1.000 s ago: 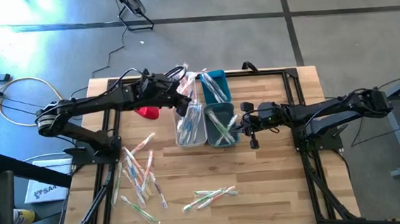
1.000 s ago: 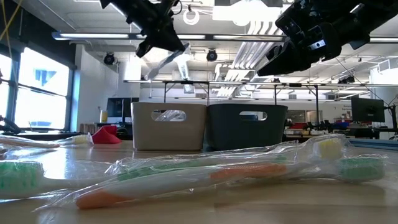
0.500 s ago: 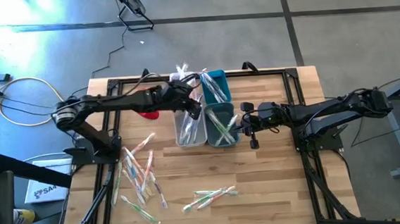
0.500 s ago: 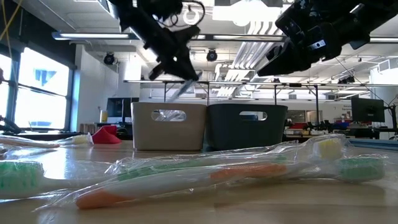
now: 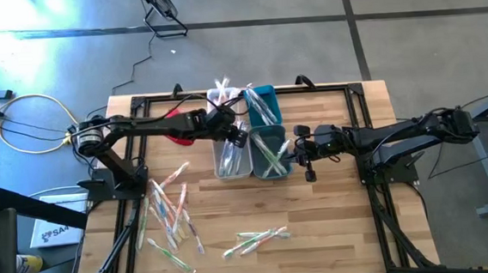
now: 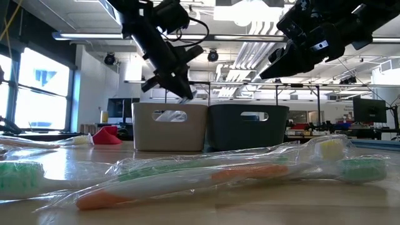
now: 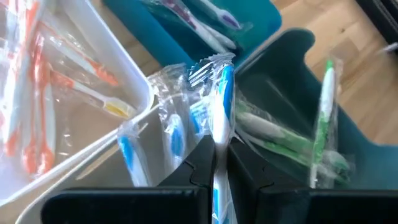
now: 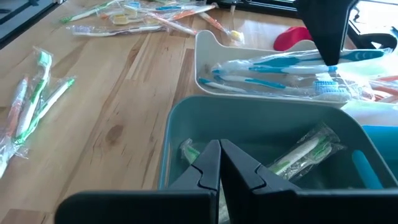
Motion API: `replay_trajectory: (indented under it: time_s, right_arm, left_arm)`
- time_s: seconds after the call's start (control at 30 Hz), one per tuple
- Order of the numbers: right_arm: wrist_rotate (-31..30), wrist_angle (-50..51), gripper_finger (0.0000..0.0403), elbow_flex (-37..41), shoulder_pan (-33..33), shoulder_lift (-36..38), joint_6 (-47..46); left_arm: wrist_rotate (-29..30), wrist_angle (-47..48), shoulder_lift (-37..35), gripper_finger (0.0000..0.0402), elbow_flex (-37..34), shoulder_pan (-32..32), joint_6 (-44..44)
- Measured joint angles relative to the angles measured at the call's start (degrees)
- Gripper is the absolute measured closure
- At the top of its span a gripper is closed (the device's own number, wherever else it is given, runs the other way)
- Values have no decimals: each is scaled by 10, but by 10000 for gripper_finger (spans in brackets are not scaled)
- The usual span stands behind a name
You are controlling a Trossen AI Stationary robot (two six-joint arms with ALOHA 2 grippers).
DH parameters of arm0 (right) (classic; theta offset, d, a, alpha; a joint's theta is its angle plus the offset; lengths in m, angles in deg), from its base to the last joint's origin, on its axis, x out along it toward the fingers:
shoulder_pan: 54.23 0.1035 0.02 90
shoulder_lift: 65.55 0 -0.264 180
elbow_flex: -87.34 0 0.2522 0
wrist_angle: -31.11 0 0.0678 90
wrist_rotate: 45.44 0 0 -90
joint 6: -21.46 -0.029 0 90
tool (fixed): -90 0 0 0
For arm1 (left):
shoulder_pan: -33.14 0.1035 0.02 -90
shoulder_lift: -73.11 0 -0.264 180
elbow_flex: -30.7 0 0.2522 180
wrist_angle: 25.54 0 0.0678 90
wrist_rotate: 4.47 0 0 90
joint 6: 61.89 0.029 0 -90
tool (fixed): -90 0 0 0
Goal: Pick & Place Toothbrushes
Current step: Put the blue toothbrush into the blue bin
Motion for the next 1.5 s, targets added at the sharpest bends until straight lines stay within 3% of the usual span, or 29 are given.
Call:
replay_trajectory:
  time_s: [0.37, 0.77, 1.1, 1.5]
  right_arm:
    - [-1, 0, 401, 0, 0, 0, -1]
    - [-1, 5, 401, 0, 0, 0, -1]
    - [-1, 8, 401, 0, 0, 0, 0]
    - [-1, 8, 401, 0, 0, 0, 1]
  left_arm:
    - [67, -4, 0, 380, 0, -33, -26]
    - [69, -5, 55, 380, 1, -38, -45]
    - [58, -7, 55, 378, 1, -38, -41]
    - [59, -8, 55, 292, 1, -38, -42]
